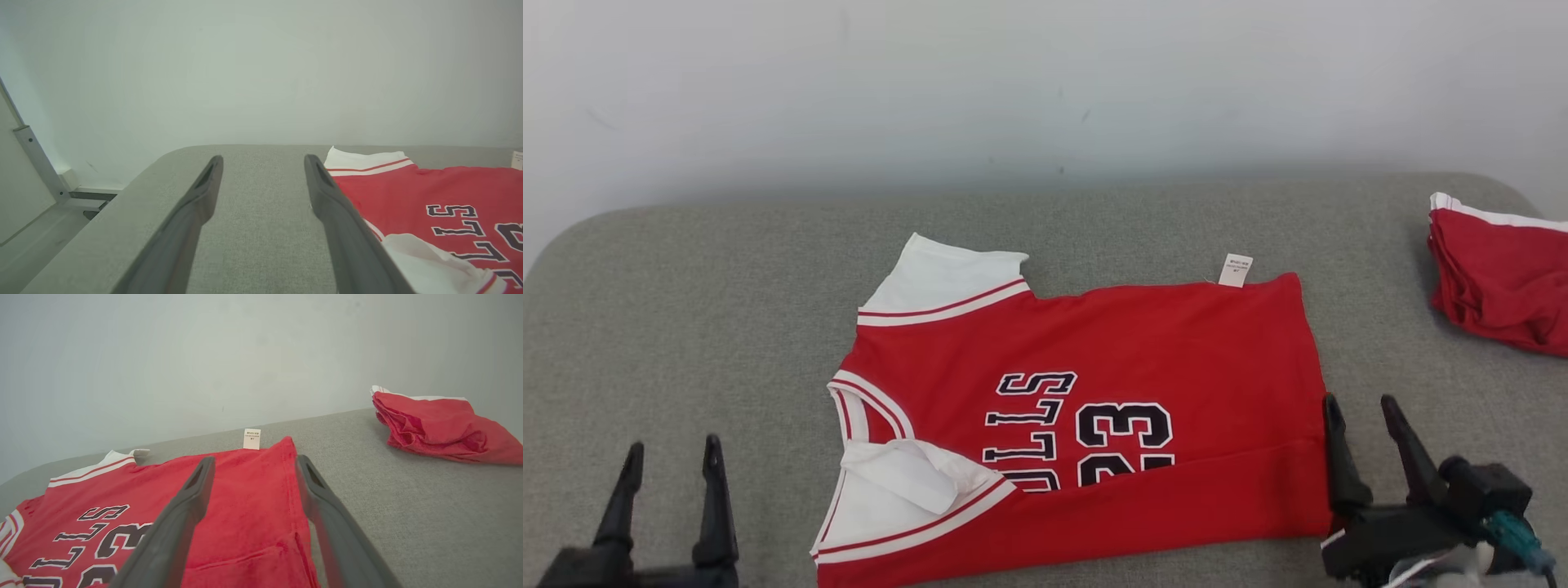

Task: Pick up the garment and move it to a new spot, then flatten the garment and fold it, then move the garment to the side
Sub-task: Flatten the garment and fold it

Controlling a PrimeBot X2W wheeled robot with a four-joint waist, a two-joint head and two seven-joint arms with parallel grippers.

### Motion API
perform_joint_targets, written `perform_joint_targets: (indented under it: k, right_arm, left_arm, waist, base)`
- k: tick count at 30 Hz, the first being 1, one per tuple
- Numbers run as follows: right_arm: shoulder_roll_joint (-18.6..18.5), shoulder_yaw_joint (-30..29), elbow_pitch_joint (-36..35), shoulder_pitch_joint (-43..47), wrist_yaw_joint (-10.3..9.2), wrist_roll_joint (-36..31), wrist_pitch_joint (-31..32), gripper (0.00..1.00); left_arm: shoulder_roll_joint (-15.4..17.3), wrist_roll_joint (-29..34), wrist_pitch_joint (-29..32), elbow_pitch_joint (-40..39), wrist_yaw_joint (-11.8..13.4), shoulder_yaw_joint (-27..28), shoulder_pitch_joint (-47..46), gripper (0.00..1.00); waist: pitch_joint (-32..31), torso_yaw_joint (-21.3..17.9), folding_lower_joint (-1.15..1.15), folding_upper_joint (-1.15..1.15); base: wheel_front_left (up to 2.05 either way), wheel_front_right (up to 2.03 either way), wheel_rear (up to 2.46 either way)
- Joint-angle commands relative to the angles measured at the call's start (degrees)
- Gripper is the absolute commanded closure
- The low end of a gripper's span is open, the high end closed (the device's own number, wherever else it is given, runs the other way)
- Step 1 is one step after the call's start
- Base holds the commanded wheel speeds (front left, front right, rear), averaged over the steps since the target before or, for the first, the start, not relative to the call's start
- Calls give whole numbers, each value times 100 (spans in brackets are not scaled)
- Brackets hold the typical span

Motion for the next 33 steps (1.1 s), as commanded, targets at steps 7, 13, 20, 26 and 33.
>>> perform_joint_targets:
  k: [7, 13, 20, 26, 33]
  right_arm:
    - [-354, 181, 838, -1457, -16, 72, 125, 0]
    - [-524, 390, 1561, -2728, -16, 133, 416, 0]
    - [-614, 730, 2226, -3740, -16, 163, 648, 0]
    - [-578, 1076, 2573, -4343, -16, 240, 778, 0]
    - [-456, 1524, 2757, -4771, -16, 410, 835, 0]
  left_arm:
    - [783, -301, 296, 610, -142, -478, -1759, 0]
    - [1468, -1035, 800, 1171, -134, -1296, -3346, 0]
    - [1997, -1821, 1281, 1983, -135, -2354, -4755, 0]
    - [2178, -2371, 1609, 2729, -135, -3087, -5605, 0]
    - [2359, -2759, 1911, 3491, -136, -3720, -6220, 0]
  waist:
    - [576, -263, 0, 0]
    - [1156, -473, 0, 0]
    - [1664, -708, 0, 0]
    - [2048, -958, 0, 0]
    - [2408, -1277, 0, 0]
  base:
    - [0, 0, 0]
    - [0, 0, 0]
    - [0, 0, 0]
    - [0, 0, 0]
    - [0, 0, 0]
